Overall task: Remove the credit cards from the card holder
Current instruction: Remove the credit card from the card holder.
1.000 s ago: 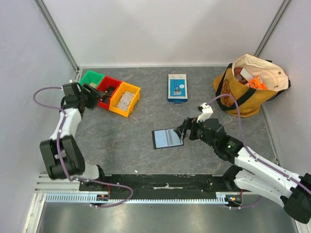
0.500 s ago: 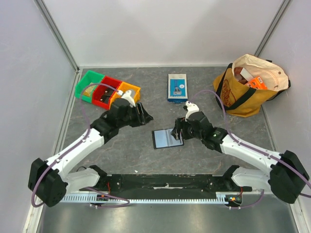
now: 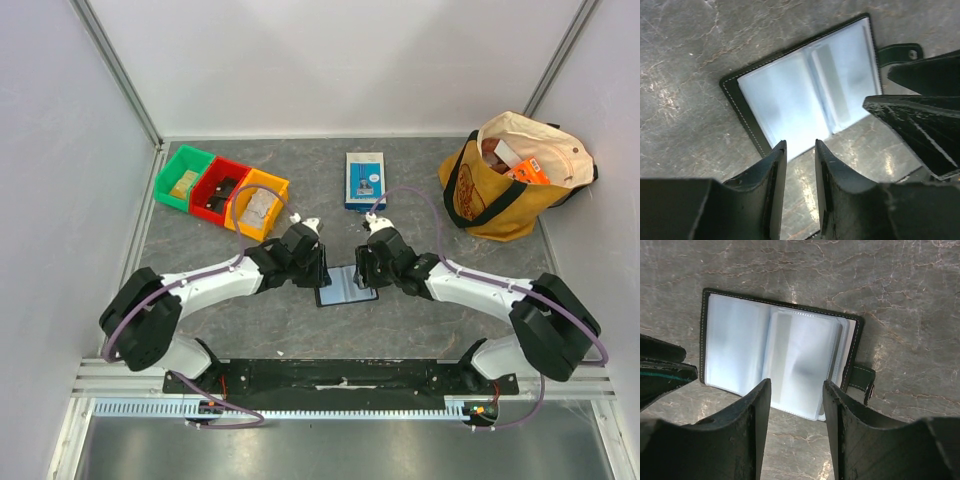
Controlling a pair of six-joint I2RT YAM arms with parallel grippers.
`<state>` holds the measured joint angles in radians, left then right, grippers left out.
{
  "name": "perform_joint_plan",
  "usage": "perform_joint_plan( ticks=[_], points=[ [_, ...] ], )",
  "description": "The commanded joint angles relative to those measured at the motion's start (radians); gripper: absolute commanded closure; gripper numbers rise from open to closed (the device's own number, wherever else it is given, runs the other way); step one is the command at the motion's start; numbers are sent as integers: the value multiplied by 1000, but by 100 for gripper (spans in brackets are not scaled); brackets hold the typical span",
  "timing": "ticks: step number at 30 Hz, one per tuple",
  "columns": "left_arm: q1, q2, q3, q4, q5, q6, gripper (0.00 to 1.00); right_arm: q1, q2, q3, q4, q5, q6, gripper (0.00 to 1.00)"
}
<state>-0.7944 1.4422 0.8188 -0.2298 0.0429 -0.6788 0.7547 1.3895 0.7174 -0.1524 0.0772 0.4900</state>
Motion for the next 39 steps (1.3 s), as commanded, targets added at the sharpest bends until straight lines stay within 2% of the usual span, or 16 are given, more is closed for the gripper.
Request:
perform_joint_plan(
  ticks=[1, 6, 13, 21, 24, 30, 39],
  points=[
    [-14, 47, 3, 9, -77, 53, 66, 2, 37, 42, 2, 15, 4, 49],
    [-40, 76, -7, -46, -130, 53, 73, 2, 72, 40, 8, 16, 2, 52],
    [-52, 89, -32, -74, -147, 36, 79, 2, 101, 36, 8, 22, 4, 52],
    [-74, 125, -37, -68, -133, 21, 81, 2, 109, 28, 14, -16, 1, 55],
    [-81, 135, -40, -52, -115, 12, 82, 2, 105, 28, 28, -31, 4, 62],
    [-97, 141, -41, -34, -98, -1, 82, 2, 92, 34, 60, -74, 12, 69],
    [-98, 119, -60, -17, -97, -13, 83, 3, 46, 48, 143, -229, 45, 71]
  ],
)
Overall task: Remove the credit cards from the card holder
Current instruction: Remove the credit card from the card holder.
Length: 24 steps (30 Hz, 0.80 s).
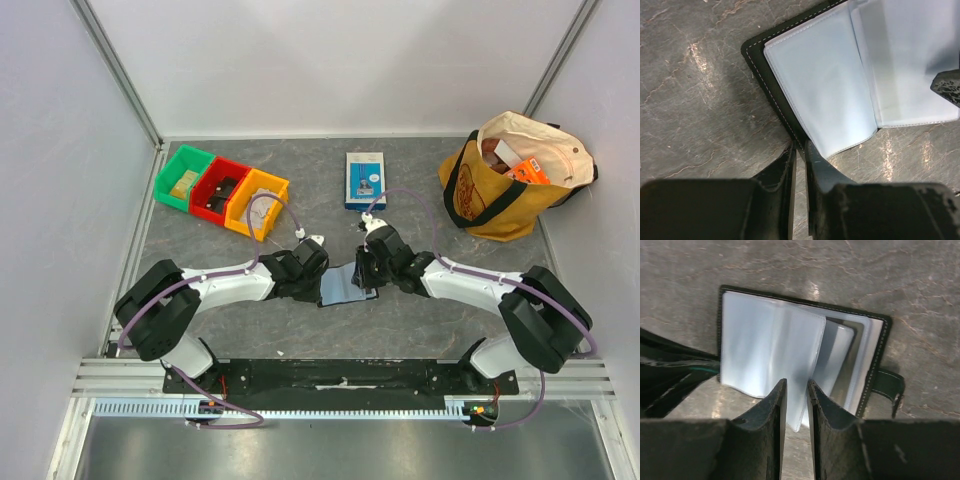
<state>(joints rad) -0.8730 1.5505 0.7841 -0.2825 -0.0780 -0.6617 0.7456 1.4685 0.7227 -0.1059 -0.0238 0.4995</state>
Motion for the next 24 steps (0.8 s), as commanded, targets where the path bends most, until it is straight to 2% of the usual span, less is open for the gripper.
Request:
perform_joint_plan(
  ticks=[1, 7, 12, 16, 21, 24],
  points=[
    [-20, 10, -26, 39, 27, -32, 83, 14, -34, 47, 98, -133, 34, 71],
    [-20, -4, -39, 49, 29, -41, 83, 24, -51, 58, 97, -179, 36, 60],
    [-20, -33, -52, 52, 14, -53, 84, 35, -36, 64, 156, -283, 31, 50],
    [-20, -82, -75, 42, -20, -73, 84, 35, -19, 67, 153, -298, 16, 46],
    [-18, -188, -109, 5, -91, -107, 84, 26, -30, 61, 107, -188, -9, 46],
    [-15, -250, -117, 12, -98, -124, 83, 5, -10, 61, 107, -195, -19, 47]
  ],
)
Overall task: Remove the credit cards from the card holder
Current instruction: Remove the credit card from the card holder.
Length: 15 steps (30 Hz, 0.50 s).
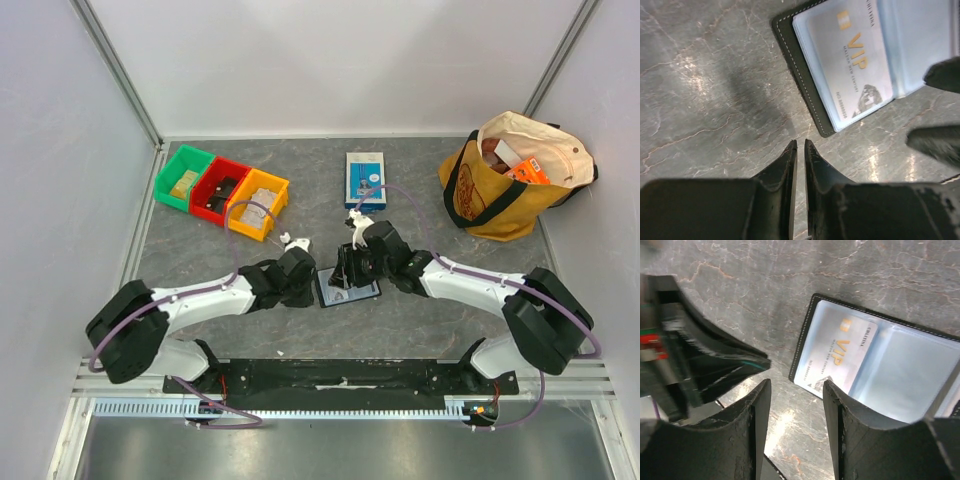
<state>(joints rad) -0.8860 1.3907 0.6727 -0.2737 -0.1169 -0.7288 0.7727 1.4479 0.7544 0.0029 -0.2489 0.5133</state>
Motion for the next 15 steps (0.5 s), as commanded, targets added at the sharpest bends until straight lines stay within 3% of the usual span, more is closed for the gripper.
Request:
perform_joint_plan(
  ticks=[1, 7, 15],
  points=[
    [-4, -100, -5, 23, -47, -57, 83, -30, 20, 29, -1, 25, -36, 48],
    [25, -84, 4, 224, 83, -80, 83, -104, 91, 31, 45, -73, -44, 51],
    [148, 68, 2, 338, 200, -92, 85, -170, 167, 13, 130, -203, -22, 57]
  ],
)
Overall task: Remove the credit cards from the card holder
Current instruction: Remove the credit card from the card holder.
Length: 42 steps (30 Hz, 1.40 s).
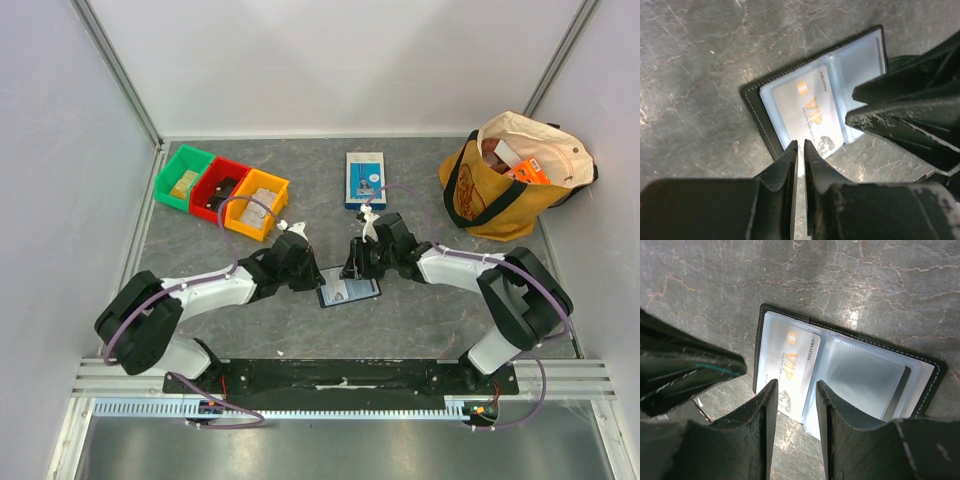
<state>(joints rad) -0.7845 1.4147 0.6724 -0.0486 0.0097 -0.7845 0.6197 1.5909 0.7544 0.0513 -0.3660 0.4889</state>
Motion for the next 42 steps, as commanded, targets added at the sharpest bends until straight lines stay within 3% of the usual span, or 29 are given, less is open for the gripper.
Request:
perform_joint_plan(
  ticks=[1, 14, 20, 28, 30, 42],
  points=[
    [53, 62, 3, 116, 79, -33, 86, -20, 33, 7, 94, -99, 5, 58],
    [71, 116, -105, 177, 105, -102, 91, -63, 99, -101, 209, -157, 33, 64],
    [71, 124, -137, 194, 115, -124, 93, -74, 129, -159, 363, -246, 102, 75],
    [71, 121, -142, 190, 108, -125, 94, -98, 130, -190, 453, -313, 135, 99],
    [71, 122, -142, 188, 108, -122, 95, -106, 129, -193, 466, -329, 139, 100],
    [82, 115, -151, 182, 122, -104, 98, -179, 63, -130, 187, -266, -3, 100]
  ],
)
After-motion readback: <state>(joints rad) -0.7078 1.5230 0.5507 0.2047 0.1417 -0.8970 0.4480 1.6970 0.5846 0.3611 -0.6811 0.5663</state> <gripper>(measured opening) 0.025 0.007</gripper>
